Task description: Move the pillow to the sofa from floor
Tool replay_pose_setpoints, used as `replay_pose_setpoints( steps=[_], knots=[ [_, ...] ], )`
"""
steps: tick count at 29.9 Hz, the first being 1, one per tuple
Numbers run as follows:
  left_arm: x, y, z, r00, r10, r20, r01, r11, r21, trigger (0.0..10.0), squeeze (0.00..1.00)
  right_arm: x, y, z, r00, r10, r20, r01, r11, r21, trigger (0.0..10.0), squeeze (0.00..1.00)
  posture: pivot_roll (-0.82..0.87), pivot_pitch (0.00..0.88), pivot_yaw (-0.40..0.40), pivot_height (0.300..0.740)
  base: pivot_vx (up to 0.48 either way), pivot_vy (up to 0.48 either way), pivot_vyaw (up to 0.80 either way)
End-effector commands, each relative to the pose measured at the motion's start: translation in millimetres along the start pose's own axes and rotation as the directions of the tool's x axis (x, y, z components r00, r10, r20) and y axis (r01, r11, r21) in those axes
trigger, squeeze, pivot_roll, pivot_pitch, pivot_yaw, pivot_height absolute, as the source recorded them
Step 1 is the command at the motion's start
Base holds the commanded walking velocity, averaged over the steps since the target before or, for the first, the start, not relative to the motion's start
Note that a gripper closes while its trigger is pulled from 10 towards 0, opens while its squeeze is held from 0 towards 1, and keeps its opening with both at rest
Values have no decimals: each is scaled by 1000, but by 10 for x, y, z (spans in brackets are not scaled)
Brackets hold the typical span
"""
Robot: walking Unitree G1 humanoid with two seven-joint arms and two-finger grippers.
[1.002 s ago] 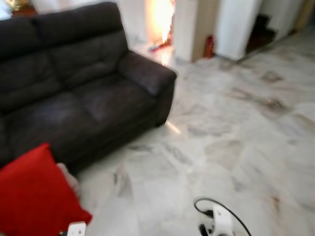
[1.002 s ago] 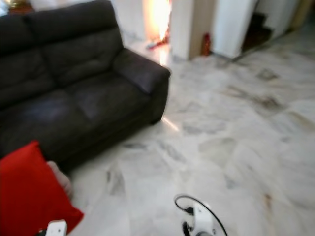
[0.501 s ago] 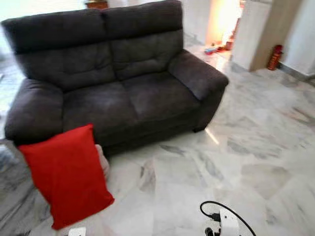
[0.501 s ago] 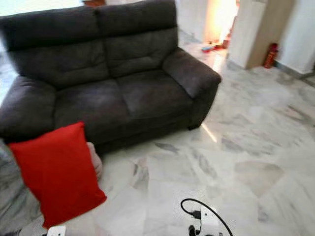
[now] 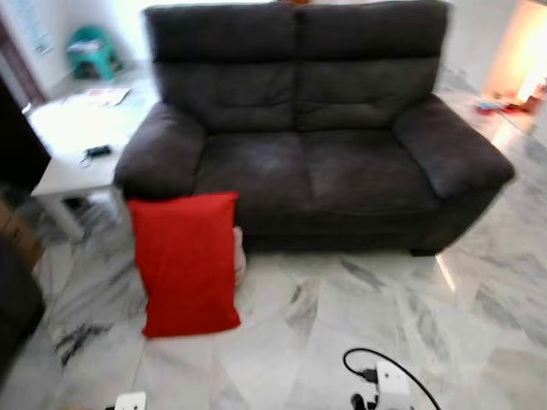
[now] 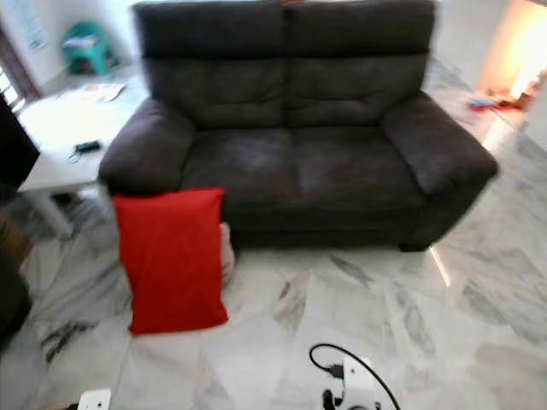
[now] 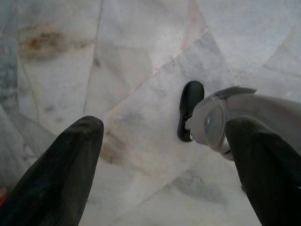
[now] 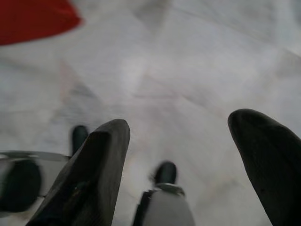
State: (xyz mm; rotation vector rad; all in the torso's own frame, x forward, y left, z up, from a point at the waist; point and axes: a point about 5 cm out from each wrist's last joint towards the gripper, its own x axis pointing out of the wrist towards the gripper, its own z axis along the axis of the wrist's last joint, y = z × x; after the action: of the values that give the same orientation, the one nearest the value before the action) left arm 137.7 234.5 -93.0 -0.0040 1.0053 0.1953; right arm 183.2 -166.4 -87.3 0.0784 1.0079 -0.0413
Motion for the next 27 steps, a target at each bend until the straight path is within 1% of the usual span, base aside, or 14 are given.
replay_pose_setpoints(
  steps=[1, 17, 20, 22, 26, 27],
  knots=[
    [3, 3, 5, 1000, 3, -6, -3, 1000, -5, 10000, 0, -9, -66, -29, 1000, -16, -6, 16, 1000, 2, 10000, 0, -2, 0, -24, 740, 0, 0, 800],
    [2, -1, 0, 1000, 4, -5, -4, 1000, -6, 10000, 0, -11, -75, -35, 1000, -17, -9, 17, 1000, -1, 10000, 0, -2, 0, -27, 740, 0, 0, 800],
    [1, 0, -3, 1000, 10, -3, -10, 1000, -8, 10000, 0, -11, -78, -35, 1000, -14, -11, 14, 1000, -14, 10000, 0, -2, 0, -28, 740, 0, 0, 800],
    [1, 1, -4, 1000, 10, -4, -10, 1000, -7, 10000, 0, -11, -75, -39, 1000, -11, -12, 11, 1000, -3, 10000, 0, -3, 0, -27, 740, 0, 0, 631],
    [1, 5, -9, 1000, 13, -13, -13, 1000, 4, 10000, 0, -12, -70, -39, 1000, -11, -4, 11, 999, 31, 10000, 0, -5, 0, -27, 740, 0, 0, 0],
    [1, 1, -6, 1000, 10, -6, -10, 1000, -16, 10000, 0, -12, -70, -41, 1000, -14, -4, 14, 999, 34, 10000, 0, -5, 0, -27, 740, 0, 0, 0]
  ],
)
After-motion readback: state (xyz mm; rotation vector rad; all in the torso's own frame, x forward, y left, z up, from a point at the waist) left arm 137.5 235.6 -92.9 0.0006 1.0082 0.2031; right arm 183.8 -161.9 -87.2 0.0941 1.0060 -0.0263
